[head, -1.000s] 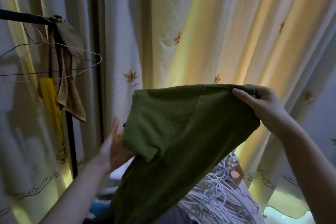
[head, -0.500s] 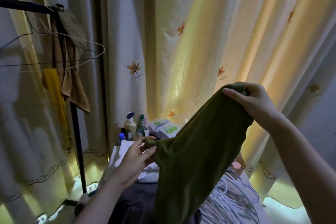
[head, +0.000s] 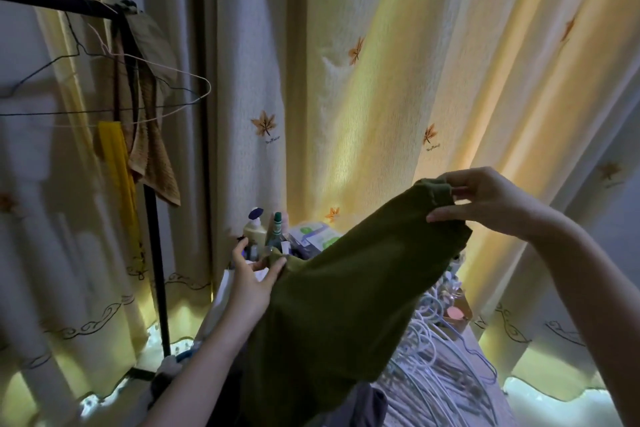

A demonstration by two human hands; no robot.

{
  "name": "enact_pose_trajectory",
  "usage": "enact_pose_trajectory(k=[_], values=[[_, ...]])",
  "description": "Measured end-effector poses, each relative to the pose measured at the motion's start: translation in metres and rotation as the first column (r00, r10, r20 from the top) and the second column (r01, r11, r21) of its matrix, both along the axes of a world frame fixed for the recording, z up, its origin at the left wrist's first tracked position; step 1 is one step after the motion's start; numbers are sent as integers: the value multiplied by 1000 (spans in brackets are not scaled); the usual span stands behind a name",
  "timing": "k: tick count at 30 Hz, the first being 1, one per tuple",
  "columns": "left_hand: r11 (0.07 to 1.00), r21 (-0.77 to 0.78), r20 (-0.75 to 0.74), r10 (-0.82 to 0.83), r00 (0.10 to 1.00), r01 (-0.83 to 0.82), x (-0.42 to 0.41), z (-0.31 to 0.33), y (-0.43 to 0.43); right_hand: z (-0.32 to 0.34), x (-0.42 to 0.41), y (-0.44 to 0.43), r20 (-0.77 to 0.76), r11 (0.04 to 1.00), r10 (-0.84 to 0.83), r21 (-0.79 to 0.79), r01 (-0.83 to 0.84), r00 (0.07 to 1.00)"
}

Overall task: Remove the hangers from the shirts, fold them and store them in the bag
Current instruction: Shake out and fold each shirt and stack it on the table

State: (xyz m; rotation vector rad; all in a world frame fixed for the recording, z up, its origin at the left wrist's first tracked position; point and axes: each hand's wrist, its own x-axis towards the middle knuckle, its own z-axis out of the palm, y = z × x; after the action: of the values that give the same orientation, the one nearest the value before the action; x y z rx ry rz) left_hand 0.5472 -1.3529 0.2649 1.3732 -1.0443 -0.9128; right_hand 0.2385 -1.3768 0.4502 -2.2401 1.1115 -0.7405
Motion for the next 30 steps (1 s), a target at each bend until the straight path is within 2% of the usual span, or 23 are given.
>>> enact_pose_trajectory(k=[2,5,6,7,9,12,14,17,19,21,24,26,28,30], values=[[999,45,20,-14,1000,13,17,11,6,-5,11,-7,-55,987,-71,-150,62,996],[984,20,69,-180,981,179,43,31,23,-12,33,-24,51,960,-131,-245,139,990],[981,-8,135,-193,972,196,51,36,27,-13,42,-29,91,951,-152,-257,171,984],[984,-60,235,-151,960,169,59,41,31,-12,52,-33,131,945,-159,-265,189,978],[964,-261,390,63,919,45,71,51,39,-8,73,-38,245,951,-118,-252,180,962],[859,-503,379,319,869,-96,81,60,54,-1,97,-36,398,963,1,-247,107,917],[827,-554,399,360,843,-91,78,57,63,-3,100,-37,440,968,49,-240,65,897],[831,-556,510,318,799,24,59,32,72,-17,82,-41,385,979,47,-203,34,922],[881,-466,534,202,821,86,34,3,77,-34,57,-44,305,990,27,-143,18,952],[943,-302,533,48,845,137,4,-31,81,-58,26,-42,248,998,45,-47,-35,968],[964,-48,533,-196,823,261,-45,-92,89,-103,-17,-28,198,989,31,137,-59,980],[923,129,511,-376,773,363,-76,-129,97,-138,-47,-18,147,962,-7,270,-33,989],[829,284,452,-559,695,482,-98,-162,104,-172,-71,-5,62,928,-70,370,42,996],[710,412,338,-701,628,571,-108,-183,108,-201,-83,5,-91,929,-96,350,122,991]])
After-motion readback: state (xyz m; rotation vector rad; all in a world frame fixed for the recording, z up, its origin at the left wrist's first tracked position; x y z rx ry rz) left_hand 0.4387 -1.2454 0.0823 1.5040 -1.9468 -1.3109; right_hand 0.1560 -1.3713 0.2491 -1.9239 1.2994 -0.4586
